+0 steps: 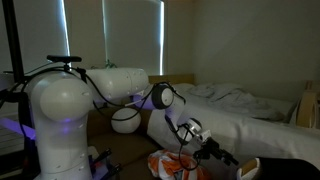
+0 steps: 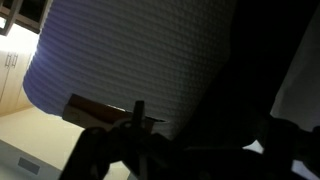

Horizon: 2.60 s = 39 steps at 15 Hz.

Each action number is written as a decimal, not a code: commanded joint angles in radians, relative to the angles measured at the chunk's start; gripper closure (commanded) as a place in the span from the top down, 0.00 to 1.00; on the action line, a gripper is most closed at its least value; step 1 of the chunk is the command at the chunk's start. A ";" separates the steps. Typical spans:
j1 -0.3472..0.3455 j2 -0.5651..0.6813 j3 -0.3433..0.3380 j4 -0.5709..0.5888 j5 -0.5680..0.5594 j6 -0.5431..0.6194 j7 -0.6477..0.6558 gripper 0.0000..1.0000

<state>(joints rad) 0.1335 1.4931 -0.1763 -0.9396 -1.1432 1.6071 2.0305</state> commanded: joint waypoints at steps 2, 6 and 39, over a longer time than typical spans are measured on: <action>-0.006 0.000 -0.013 -0.014 -0.008 0.004 -0.009 1.00; -0.026 0.000 -0.036 -0.001 -0.014 0.000 -0.020 1.00; -0.076 0.000 -0.051 -0.024 -0.157 0.084 -0.020 0.13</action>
<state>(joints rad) 0.0681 1.4932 -0.2361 -0.9597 -1.2909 1.6980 2.0095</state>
